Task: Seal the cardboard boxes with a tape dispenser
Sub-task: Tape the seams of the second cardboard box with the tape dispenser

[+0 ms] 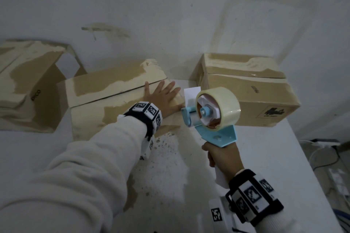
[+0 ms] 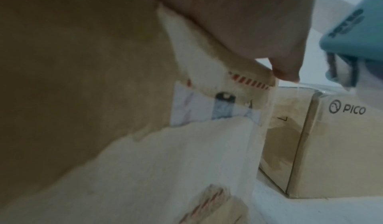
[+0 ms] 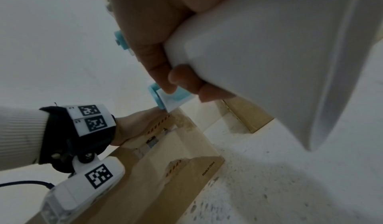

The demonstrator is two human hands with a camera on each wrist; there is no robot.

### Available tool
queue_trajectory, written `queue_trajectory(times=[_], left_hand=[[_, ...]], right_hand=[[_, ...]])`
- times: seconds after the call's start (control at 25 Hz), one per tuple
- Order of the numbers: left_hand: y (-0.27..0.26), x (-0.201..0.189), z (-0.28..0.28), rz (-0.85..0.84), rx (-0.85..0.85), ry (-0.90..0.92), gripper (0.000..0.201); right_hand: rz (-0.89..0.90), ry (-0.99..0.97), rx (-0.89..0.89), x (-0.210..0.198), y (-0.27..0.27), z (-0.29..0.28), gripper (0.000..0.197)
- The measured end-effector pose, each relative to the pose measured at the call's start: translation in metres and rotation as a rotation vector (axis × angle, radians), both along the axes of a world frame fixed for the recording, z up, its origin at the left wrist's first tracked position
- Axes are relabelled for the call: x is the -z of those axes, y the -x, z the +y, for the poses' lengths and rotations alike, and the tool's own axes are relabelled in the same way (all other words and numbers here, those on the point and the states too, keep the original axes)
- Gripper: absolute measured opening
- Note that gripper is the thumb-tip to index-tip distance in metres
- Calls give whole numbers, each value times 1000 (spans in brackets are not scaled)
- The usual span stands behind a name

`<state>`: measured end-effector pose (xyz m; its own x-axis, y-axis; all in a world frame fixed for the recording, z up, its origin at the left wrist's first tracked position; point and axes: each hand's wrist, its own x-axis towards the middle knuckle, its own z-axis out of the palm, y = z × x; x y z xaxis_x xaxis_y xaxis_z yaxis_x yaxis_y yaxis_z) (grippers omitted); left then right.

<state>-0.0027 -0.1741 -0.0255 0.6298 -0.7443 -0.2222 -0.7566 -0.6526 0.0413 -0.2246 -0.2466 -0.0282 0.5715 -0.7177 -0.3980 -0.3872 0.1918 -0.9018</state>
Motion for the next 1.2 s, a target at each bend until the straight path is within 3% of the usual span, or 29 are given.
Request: queue_trajectory(times=[0.44,0.8,1.0,1.2], left_hand=[[6,-2,-5,-29,-44,56,68],[-1,-7,-6,208,-45,128,66],[1,2,-3,143,-23,117,60],[4,9,-7,56,-31,148,77]], right_hand=[[127,-17,-27,17,-18,1,18],[84,-128,-31,28,-30,-4,26],[138,-219,32,52,-19,0,22],[205,-154,28,79,9,-10,24]])
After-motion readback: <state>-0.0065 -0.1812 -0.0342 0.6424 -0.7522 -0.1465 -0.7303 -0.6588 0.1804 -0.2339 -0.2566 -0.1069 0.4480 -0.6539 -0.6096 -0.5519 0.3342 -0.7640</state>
